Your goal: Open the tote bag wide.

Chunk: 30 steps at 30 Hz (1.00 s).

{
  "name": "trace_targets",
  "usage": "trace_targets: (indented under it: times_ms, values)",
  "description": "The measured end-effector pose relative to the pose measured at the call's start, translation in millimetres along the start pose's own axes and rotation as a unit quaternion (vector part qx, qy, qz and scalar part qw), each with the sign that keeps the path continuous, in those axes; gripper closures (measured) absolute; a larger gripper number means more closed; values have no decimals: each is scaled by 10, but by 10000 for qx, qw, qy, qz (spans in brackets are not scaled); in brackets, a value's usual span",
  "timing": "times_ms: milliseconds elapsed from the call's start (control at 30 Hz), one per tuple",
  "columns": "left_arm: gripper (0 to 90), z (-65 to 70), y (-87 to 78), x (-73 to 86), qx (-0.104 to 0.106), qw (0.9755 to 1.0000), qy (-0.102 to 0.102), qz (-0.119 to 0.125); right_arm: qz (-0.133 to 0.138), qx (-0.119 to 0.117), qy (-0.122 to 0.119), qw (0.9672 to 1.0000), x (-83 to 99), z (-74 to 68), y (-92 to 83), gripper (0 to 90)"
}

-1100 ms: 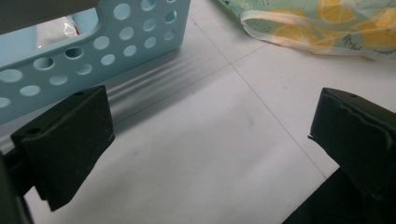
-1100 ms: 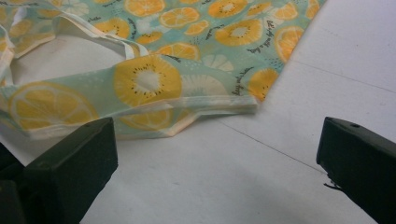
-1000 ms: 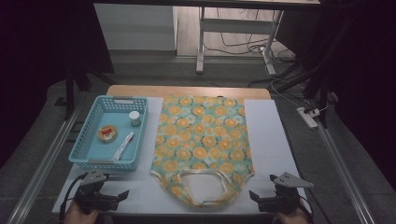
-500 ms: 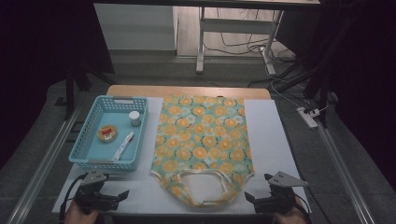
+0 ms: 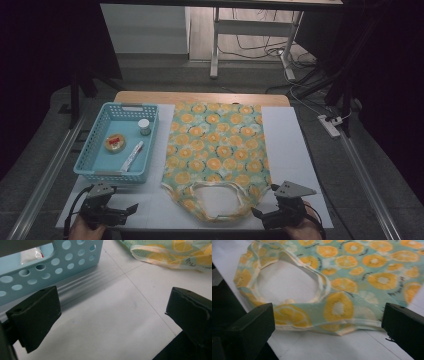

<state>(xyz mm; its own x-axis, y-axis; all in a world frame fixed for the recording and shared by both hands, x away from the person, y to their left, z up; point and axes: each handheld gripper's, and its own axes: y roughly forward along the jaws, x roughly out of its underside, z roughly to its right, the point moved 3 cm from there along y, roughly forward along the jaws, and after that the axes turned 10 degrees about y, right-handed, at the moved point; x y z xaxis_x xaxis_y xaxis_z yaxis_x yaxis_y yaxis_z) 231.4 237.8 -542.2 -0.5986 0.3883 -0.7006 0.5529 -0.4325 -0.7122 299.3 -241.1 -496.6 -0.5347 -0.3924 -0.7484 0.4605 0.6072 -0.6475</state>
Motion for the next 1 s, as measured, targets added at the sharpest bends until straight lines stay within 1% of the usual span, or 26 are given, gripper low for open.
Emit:
trace_targets:
  times_ms: [200,233,267,433,467,600,633,667,800,867,1000]
  values:
    - [0,-3,3,0,4,10000,-13,-2,-170,-187,-81,9996,-74,-122,88,0]
    - [0,-3,4,0,4,10000,-12,-5,-227,-252,-115,9994,-93,-156,112,0]
    - [0,-2,4,0,4,10000,-13,-7,-227,-252,-115,9994,-93,-156,112,0]
    - [0,-3,7,0,10,10000,-18,-16,-391,-422,-140,9982,-141,-269,217,0]
    - [0,-4,7,0,17,10000,-17,-24,-391,-422,-140,9982,-141,-269,217,0]
    - [0,-6,7,0,26,10000,-21,-32,-520,-484,-282,9971,-174,-374,323,0]
    - [0,-7,7,0,28,10000,-23,-32,-520,-484,-282,9971,-174,-374,323,0]
    - [0,-7,8,0,30,10000,-21,-32,-570,-505,-327,9966,-182,-421,365,0]
    - [0,-3,10,-1,30,10000,-13,-39,-689,-537,-479,9950,-177,-497,458,0]
    - [0,-3,12,-1,28,10000,-10,-43,-725,-524,-509,9947,-172,-514,480,0]
    - [0,-2,14,-2,39,10000,2,-52,-870,-403,-647,9933,-149,-555,569,0]
